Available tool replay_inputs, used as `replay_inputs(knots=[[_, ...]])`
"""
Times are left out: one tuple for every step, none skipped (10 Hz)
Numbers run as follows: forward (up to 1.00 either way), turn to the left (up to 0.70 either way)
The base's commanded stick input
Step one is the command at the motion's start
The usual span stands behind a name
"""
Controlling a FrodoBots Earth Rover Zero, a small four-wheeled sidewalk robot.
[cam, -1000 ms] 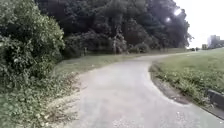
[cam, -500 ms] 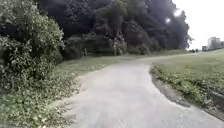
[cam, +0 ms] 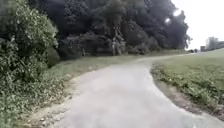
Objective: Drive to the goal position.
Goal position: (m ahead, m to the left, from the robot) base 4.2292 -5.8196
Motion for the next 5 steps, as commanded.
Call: replay_inputs(knots=[[1.0, 0.0], [1.0, 0.0], [1.0, 0.0], [1.0, 0.0], [1.0, 0.0]])
